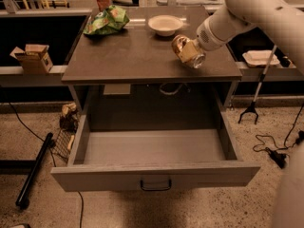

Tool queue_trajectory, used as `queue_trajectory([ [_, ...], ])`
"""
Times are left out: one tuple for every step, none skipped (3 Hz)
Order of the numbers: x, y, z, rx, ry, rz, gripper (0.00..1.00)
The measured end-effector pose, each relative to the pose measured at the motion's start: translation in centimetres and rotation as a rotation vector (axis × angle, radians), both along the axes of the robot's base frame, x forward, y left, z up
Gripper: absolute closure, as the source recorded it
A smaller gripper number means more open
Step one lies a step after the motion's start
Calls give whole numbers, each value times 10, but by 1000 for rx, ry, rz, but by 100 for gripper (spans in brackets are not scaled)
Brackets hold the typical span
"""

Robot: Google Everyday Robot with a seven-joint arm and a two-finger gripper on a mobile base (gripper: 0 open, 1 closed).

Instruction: Place orange can into top drawer

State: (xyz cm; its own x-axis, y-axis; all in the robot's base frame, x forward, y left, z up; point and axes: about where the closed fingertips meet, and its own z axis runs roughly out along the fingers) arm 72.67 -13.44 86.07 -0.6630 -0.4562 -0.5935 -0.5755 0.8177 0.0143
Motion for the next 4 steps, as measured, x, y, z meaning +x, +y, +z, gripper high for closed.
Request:
queue_trajectory([
  [-41, 5, 21, 63, -85, 144, 100],
  [-76, 10, 28, 115, -130, 294, 100],
  [-80, 12, 29, 85, -176, 368, 100],
  [-80, 12, 29, 84, -176, 369, 100],
])
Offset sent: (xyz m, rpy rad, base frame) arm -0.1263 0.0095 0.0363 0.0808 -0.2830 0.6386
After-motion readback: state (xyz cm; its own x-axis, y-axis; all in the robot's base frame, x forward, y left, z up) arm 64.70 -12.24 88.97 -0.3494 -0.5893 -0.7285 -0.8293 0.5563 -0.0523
